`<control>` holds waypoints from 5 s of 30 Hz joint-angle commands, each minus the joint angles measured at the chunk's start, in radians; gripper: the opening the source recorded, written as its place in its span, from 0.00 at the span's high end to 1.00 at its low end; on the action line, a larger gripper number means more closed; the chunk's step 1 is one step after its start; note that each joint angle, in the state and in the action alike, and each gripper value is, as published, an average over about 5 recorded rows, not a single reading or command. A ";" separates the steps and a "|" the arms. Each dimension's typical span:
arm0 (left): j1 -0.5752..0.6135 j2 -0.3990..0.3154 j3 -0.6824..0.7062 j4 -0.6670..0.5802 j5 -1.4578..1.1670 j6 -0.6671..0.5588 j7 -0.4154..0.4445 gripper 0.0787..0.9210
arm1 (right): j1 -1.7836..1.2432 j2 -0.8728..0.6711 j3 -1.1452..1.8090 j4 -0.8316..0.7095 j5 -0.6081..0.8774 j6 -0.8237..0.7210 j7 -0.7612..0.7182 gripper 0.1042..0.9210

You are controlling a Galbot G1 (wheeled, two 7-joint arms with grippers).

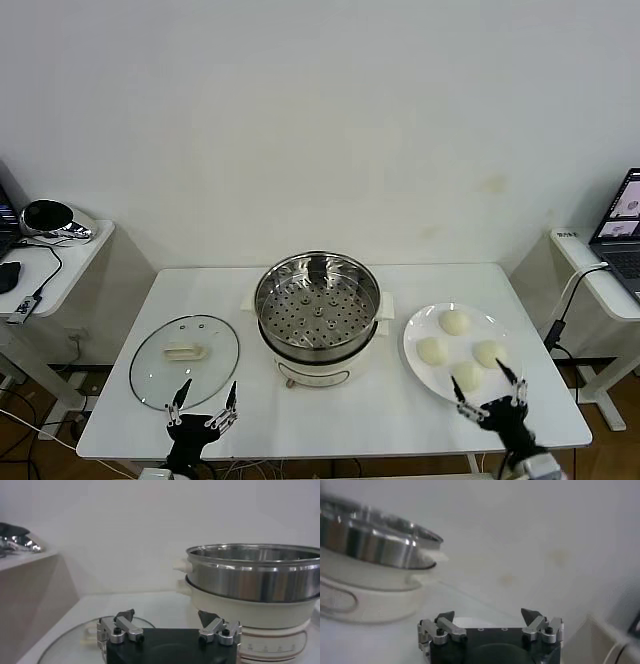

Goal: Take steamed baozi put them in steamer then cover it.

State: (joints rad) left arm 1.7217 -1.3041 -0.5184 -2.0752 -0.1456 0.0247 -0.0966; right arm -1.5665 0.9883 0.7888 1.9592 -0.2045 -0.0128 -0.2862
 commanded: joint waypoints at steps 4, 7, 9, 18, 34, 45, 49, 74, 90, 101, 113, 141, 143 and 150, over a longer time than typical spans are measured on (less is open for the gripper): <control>-0.018 0.028 -0.018 -0.002 0.033 0.011 0.013 0.12 | 0.281 -0.367 -0.011 -0.131 -0.208 -0.115 -0.348 0.12; -0.020 0.031 -0.021 -0.001 0.036 0.012 0.011 0.12 | 0.391 -0.453 -0.097 -0.195 -0.215 -0.111 -0.484 0.12; -0.021 0.033 -0.024 0.001 0.036 0.012 0.009 0.12 | 0.484 -0.497 -0.190 -0.246 -0.202 -0.106 -0.562 0.12; -0.023 0.039 -0.036 0.001 0.035 0.012 0.005 0.12 | 1.030 -0.544 -0.770 -0.492 -0.113 -0.085 -0.791 0.12; -0.018 0.050 -0.073 -0.009 0.035 0.016 0.004 0.12 | 1.509 -0.283 -1.306 -0.883 -0.091 0.015 -0.868 0.12; -0.013 0.062 -0.094 -0.011 0.031 0.015 0.008 0.12 | 1.496 -0.149 -1.311 -1.032 -0.184 0.041 -0.844 0.12; -0.015 0.065 -0.097 -0.010 0.031 0.015 0.009 0.12 | 1.497 -0.115 -1.300 -1.075 -0.207 0.038 -0.833 0.12; -0.023 0.062 -0.097 0.000 0.028 0.013 0.009 0.12 | 1.474 -0.018 -1.277 -1.180 -0.284 0.040 -0.791 0.33; -0.025 0.065 -0.101 -0.001 0.024 0.015 0.010 0.12 | 1.539 -0.121 -1.363 -1.012 -0.163 0.017 -0.795 0.49; -0.028 0.085 -0.101 0.012 -0.028 0.016 0.015 0.12 | 1.962 -0.302 -1.659 -0.671 0.202 -0.034 -0.820 0.49; -0.032 0.086 -0.099 0.003 -0.041 0.010 0.017 0.12 | 2.293 -0.050 -1.962 -0.648 0.468 0.057 -0.772 0.47; -0.049 0.082 -0.147 -0.011 -0.066 0.018 0.021 0.12 | 1.995 0.338 -2.026 -0.953 -0.112 0.558 -0.581 0.46; -0.049 0.080 -0.146 -0.010 -0.067 0.018 0.021 0.12 | 1.987 0.347 -2.016 -0.977 -0.146 0.579 -0.568 0.46; -0.050 0.076 -0.140 -0.004 -0.067 0.016 0.022 0.12 | 1.963 0.381 -1.966 -1.068 -0.258 0.634 -0.531 0.46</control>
State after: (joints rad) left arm 1.6722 -1.2280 -0.6591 -2.0821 -0.2120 0.0422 -0.0754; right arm 0.4233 1.3276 -1.1967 0.9814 -0.3291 0.5312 -0.8577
